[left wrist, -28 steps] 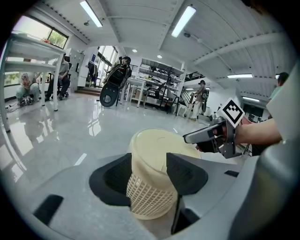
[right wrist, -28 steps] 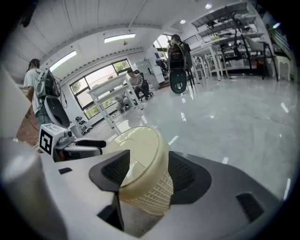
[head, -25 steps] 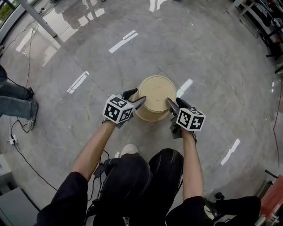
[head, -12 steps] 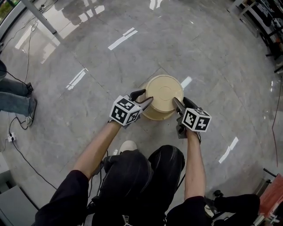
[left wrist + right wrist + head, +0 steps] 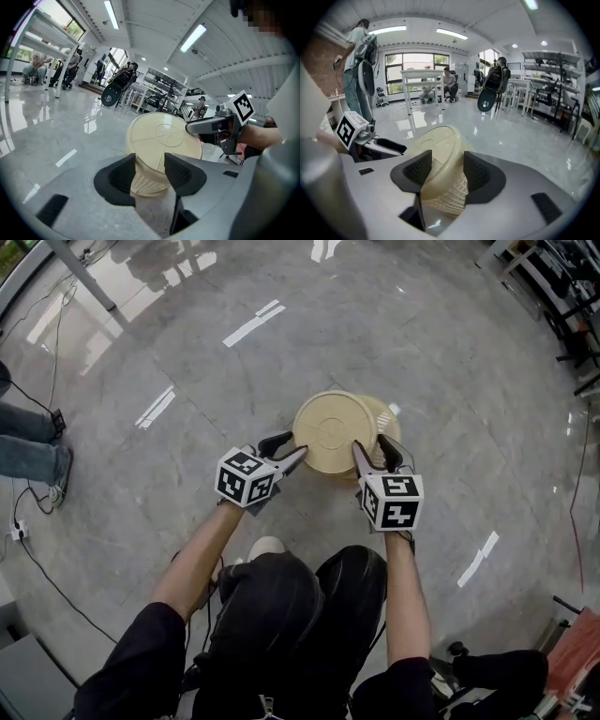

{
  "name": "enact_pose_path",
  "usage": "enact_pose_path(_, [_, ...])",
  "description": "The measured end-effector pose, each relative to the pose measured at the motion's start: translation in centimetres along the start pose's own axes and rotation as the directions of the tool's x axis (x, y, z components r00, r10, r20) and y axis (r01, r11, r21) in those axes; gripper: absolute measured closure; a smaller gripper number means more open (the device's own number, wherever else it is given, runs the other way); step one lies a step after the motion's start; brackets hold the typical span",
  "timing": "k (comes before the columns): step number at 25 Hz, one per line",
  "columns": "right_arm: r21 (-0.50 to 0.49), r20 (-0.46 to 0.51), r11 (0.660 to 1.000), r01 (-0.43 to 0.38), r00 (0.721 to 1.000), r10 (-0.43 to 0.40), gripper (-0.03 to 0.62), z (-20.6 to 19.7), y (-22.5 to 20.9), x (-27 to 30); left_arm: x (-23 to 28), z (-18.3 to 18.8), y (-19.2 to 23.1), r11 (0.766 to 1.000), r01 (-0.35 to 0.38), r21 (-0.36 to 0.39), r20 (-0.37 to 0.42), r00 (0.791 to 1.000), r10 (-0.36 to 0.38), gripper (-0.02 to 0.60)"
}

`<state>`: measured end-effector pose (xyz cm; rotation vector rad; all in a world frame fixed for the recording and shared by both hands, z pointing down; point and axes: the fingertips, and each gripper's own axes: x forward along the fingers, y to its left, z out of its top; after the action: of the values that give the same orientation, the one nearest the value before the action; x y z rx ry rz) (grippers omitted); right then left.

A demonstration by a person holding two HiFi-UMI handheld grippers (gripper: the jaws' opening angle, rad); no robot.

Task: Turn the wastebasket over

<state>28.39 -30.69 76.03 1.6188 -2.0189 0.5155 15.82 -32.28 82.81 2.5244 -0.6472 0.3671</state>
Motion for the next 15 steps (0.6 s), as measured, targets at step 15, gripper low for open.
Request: enact_pose_path(15, [-0.150, 0.107, 0.986, -0.070, 0.990, 0.087, 0.411, 2.6, 11.1, 1.9, -6.1, 3.1, 0.8, 0.995, -0.051, 0.091, 0.107, 0.993, 0.041, 0.403])
